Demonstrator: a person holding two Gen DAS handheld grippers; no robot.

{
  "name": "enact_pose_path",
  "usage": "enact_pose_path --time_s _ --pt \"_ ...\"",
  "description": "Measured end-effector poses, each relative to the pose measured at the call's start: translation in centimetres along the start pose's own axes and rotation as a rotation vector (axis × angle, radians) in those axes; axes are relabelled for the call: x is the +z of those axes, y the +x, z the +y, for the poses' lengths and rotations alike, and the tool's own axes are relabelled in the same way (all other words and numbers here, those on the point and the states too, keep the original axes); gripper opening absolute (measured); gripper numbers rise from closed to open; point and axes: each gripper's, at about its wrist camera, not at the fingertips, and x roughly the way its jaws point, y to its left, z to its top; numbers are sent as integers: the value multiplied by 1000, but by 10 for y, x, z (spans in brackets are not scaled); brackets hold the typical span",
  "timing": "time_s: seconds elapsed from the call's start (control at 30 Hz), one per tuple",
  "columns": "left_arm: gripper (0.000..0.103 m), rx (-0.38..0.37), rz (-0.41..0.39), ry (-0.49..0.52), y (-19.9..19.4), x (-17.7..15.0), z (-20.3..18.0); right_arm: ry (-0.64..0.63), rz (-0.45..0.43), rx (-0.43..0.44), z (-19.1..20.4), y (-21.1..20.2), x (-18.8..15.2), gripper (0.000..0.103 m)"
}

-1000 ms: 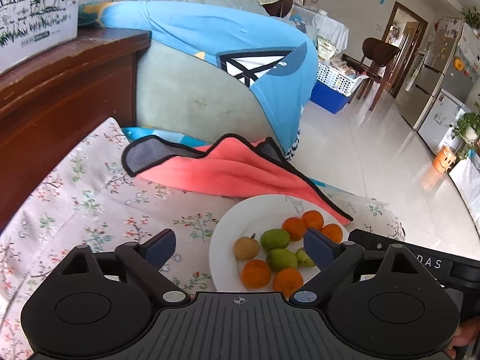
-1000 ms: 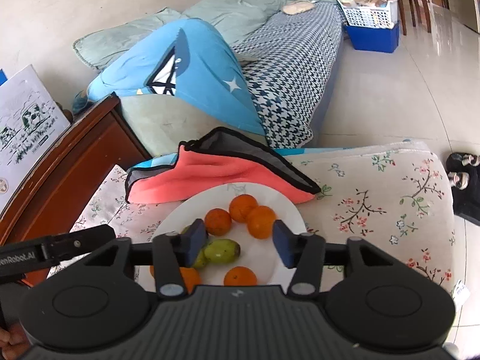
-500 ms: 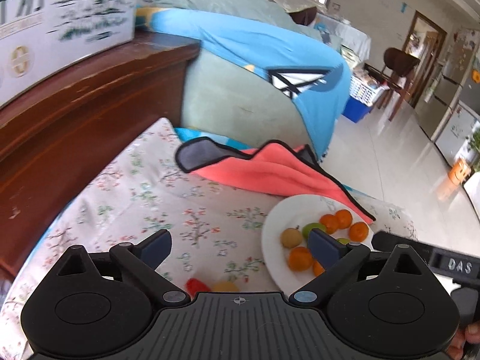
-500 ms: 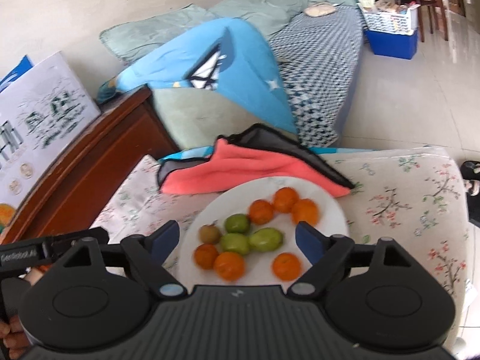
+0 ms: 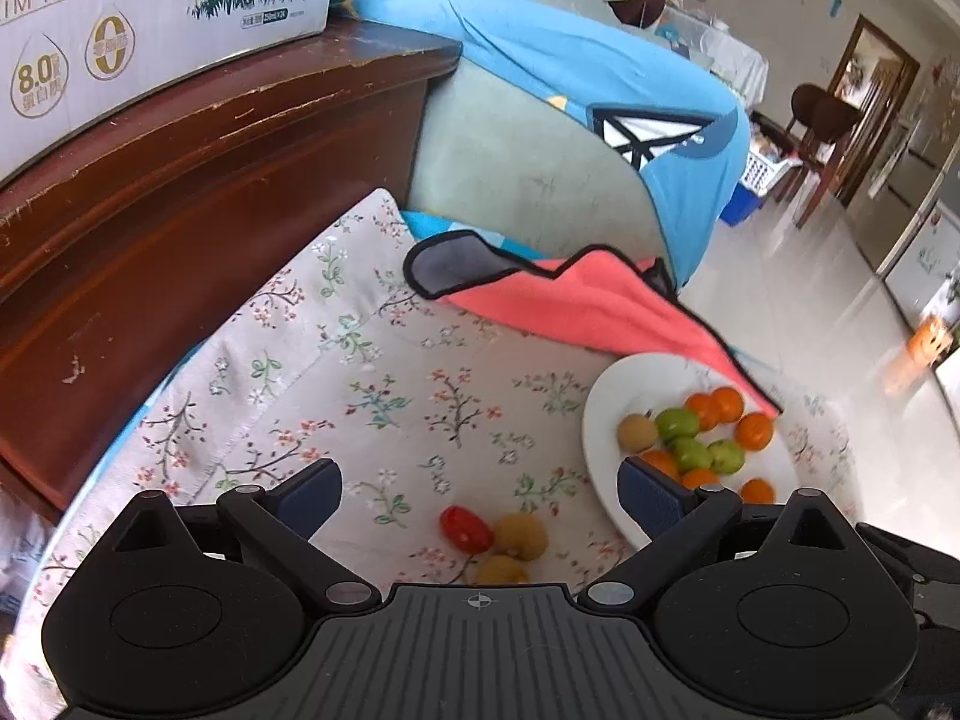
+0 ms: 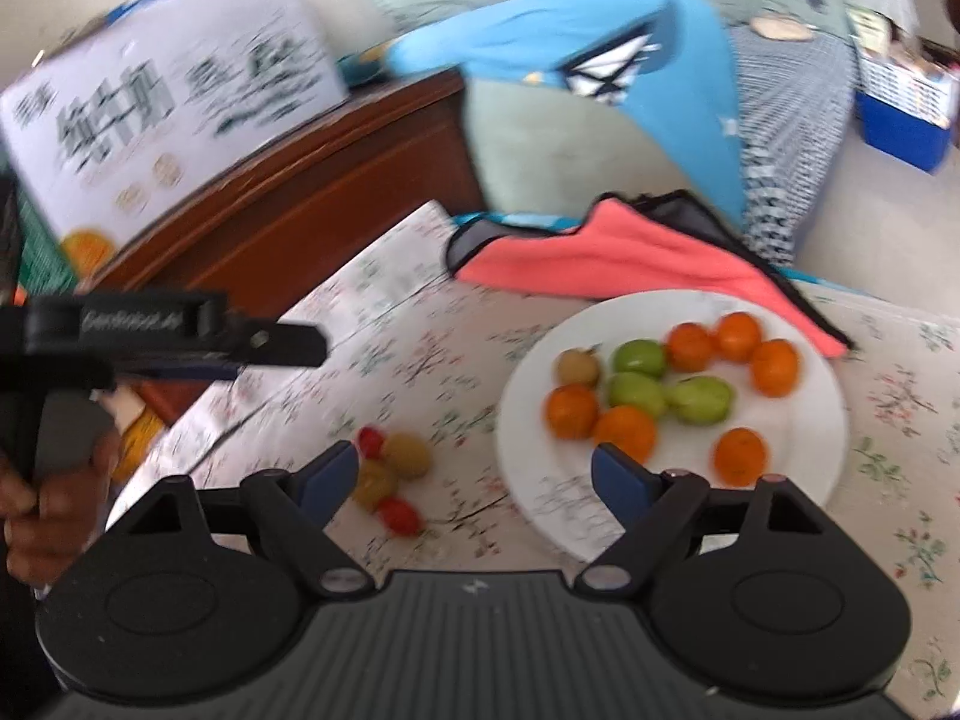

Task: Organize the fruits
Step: 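Withdraw both open tools from the plate back toward the loose fruit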

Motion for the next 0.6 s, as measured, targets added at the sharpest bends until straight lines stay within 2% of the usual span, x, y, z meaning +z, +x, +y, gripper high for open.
enact_pose_path --time_s 0.13,0.27,0.6 --pt "99 14 19 -10 3 -2 8 -60 39 42 13 15 -8 78" --pt "99 27 34 -26 5 -3 17 -143 69 48 27 31 -16 70" --pt "99 64 87 -19 14 -9 28 -221 102 55 42 54 -25 47"
